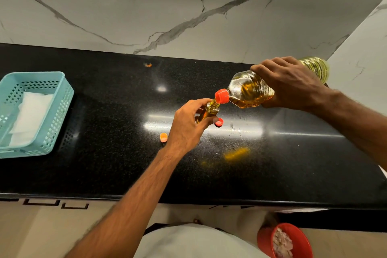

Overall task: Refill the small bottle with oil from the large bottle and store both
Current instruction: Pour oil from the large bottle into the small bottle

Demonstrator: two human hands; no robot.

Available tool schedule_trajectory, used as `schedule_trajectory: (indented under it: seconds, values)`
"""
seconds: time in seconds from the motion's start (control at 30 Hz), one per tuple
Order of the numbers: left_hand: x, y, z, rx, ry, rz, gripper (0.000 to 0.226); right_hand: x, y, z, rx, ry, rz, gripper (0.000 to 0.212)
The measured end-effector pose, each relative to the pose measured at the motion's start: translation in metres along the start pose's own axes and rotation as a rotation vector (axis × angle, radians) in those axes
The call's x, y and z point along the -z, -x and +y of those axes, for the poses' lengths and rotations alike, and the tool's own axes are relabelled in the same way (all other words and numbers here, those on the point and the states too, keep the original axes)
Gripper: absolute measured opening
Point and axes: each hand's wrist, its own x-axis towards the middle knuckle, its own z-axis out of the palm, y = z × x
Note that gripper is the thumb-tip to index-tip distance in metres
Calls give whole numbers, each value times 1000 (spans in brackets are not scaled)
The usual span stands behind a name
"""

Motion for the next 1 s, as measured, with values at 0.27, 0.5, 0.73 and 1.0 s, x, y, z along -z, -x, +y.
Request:
schedule_trajectory:
  seconds: [0.27,0.5,0.73,1.0]
  values:
    - [0,-1,0,4,5,-2,43,-2,0,0,-1,1,18,98]
    - [1,0,1,6,35,7,42,-8,1,-2,-24,-57,33,100]
    - [1,1,0,17,69,10,44,-19,7,-7,-79,-151,49,98]
    - [0,-1,2,74,192,22,43,-47,19,-35,-193,-460,125,92]
